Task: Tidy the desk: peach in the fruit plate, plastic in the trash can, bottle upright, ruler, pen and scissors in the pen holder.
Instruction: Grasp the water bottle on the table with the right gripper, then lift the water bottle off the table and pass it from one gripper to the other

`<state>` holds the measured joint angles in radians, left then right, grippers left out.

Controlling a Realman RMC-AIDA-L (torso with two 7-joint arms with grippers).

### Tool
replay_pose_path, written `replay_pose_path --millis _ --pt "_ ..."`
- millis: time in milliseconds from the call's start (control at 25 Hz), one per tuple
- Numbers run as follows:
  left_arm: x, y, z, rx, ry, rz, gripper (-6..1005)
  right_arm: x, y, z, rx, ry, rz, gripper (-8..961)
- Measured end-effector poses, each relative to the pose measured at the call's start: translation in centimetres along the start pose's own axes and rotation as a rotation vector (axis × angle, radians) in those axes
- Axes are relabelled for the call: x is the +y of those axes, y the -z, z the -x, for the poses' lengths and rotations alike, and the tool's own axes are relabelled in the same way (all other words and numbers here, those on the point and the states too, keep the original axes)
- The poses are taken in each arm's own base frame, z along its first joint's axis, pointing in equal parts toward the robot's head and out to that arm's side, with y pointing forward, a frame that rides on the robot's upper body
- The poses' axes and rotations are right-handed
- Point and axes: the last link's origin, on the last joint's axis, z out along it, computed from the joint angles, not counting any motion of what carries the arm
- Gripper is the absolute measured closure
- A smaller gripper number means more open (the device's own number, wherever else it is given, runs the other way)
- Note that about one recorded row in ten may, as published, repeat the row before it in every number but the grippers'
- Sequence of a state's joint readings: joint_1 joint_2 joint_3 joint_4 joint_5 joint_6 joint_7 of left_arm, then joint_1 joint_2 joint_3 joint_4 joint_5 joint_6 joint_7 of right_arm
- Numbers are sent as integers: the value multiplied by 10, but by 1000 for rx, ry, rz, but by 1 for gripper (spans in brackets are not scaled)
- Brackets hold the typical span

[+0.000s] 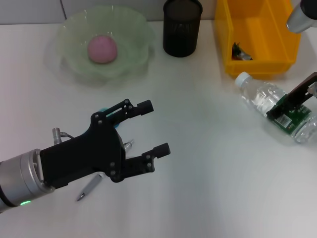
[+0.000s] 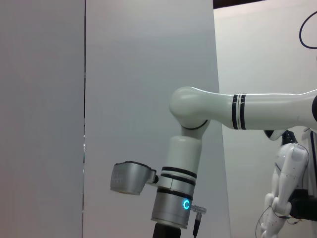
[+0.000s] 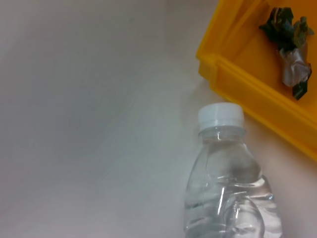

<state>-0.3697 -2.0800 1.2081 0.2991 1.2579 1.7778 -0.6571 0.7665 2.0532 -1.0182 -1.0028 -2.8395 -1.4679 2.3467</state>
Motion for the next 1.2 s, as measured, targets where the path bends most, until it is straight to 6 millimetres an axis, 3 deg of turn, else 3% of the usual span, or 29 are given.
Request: replay_pose_path --millis 1200 --pt "-4 -3 1 -12 -8 -7 327 1 -5 -1 -19 16 -9 184"
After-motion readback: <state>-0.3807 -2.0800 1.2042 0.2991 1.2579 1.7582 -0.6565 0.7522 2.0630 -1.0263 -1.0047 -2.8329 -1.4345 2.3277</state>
